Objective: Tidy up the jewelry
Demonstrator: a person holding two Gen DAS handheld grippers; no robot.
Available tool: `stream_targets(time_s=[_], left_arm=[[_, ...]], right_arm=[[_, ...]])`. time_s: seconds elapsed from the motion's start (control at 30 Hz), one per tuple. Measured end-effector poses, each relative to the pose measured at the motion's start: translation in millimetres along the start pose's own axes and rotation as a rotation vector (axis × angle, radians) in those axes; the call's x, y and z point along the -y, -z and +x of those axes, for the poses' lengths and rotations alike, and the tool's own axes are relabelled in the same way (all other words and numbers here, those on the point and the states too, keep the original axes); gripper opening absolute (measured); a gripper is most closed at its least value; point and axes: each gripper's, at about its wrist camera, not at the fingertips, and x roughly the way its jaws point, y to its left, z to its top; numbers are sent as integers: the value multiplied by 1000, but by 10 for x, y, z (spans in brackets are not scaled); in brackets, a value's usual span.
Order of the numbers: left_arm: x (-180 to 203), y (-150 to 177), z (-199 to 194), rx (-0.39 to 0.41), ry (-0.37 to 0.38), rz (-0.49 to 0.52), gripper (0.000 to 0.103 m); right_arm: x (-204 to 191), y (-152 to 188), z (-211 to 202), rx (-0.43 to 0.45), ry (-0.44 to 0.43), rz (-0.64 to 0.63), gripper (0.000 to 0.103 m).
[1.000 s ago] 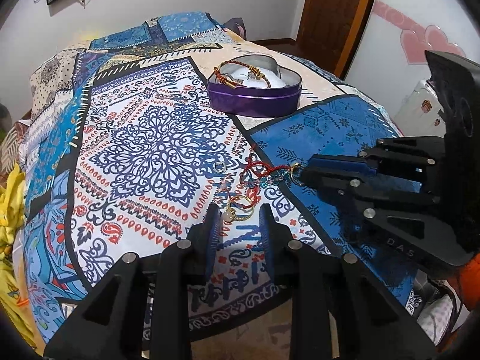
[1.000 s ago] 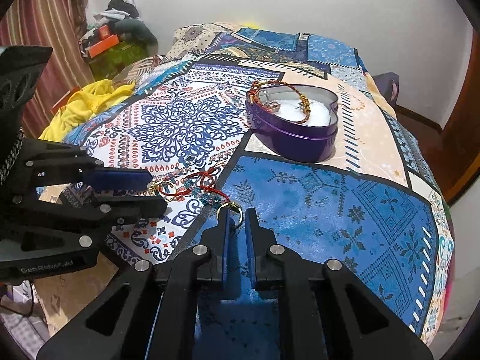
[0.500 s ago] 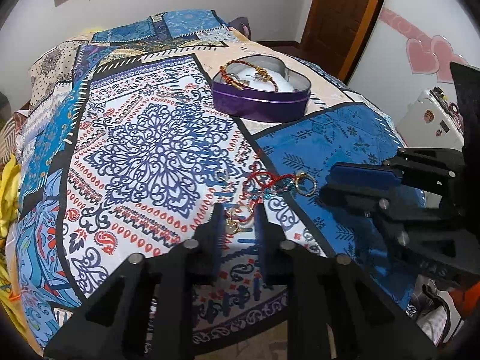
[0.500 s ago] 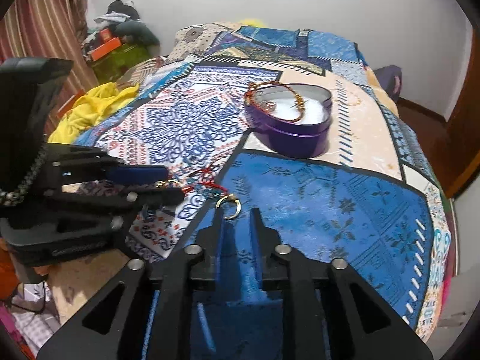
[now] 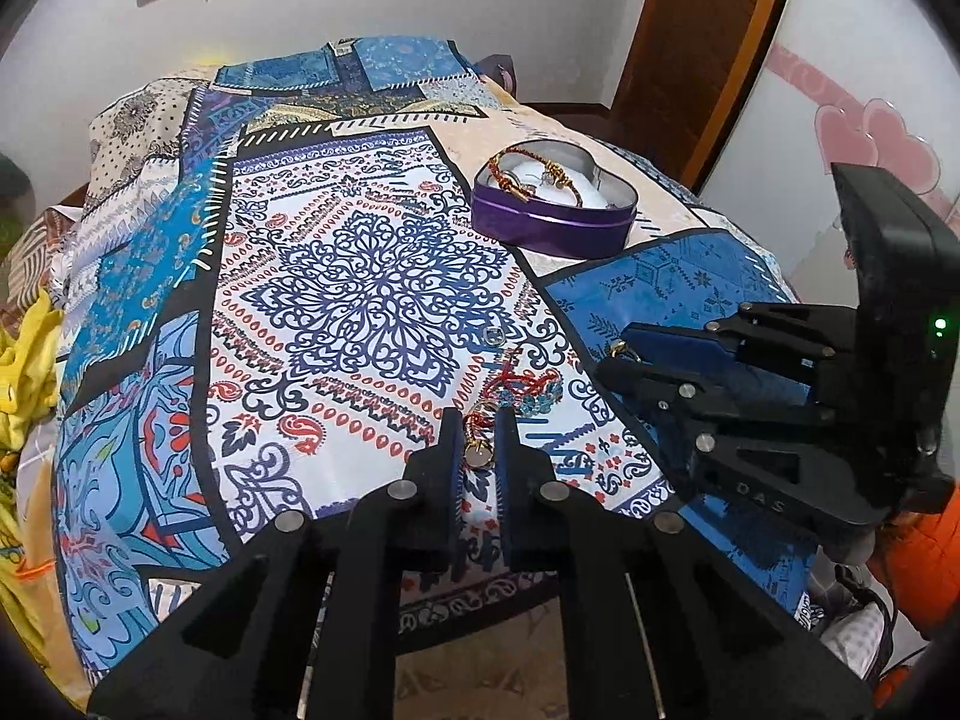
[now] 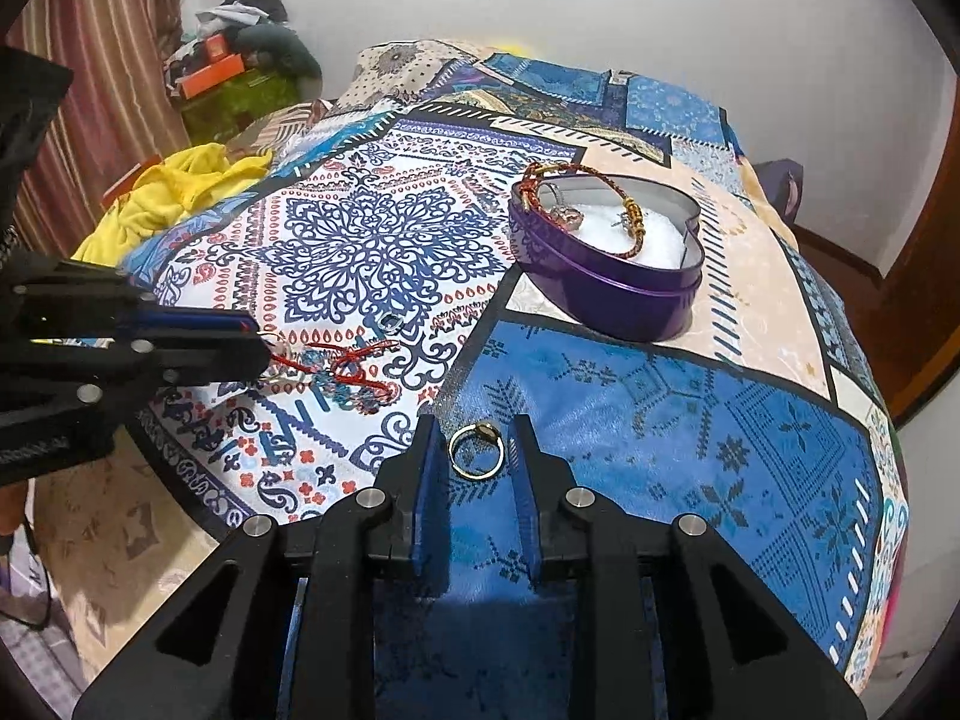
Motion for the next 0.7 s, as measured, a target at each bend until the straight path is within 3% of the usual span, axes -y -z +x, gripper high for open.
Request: stream_targets(time_s=[0.27, 0.7], left_arm=[[90, -86, -117, 37, 26, 6, 8], [284, -505, -161, 122, 38, 52, 6]], right_arm=[[65, 22, -105, 11, -11, 40, 17], [388, -134, -435, 119, 22, 117, 17]])
